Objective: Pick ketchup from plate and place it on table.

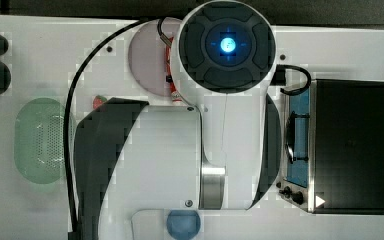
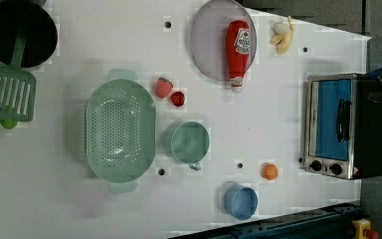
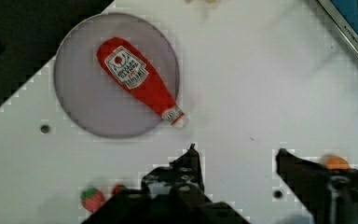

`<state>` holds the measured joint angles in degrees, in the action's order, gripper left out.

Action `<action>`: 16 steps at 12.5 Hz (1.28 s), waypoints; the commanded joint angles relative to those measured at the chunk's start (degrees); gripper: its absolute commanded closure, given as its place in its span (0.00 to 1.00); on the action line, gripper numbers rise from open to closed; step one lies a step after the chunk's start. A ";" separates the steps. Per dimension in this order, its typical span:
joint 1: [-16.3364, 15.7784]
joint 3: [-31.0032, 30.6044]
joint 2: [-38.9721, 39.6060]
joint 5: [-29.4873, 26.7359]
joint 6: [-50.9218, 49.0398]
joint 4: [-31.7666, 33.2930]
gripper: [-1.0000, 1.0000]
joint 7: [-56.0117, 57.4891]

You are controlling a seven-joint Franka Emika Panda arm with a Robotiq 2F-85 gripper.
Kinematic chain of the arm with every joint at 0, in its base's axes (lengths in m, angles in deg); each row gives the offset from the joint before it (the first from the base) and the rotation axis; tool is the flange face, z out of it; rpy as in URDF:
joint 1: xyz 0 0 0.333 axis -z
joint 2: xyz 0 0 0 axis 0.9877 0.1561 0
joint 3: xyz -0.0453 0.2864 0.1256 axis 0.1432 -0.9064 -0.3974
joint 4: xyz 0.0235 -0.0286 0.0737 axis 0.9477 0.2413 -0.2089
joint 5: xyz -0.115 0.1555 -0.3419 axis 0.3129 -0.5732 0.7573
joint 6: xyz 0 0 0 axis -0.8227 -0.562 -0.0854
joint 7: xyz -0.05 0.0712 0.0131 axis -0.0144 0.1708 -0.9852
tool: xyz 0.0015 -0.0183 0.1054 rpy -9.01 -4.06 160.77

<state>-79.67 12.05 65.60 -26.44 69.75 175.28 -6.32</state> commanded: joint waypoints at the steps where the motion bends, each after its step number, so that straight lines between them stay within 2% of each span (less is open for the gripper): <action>1: 5.47 -2.75 -7.17 -1.05 -5.92 4.93 0.21 -3.49; 3: 5.27 -3.02 -6.37 -1.06 -5.78 4.93 0.00 -3.46; 10: 3.54 -5.46 3.86 -1.07 1.52 4.88 0.00 -1.20; 16: 2.66 -6.05 15.30 -0.81 12.06 4.54 0.00 20.40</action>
<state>-77.12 5.54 82.08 -27.05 80.53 180.20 6.31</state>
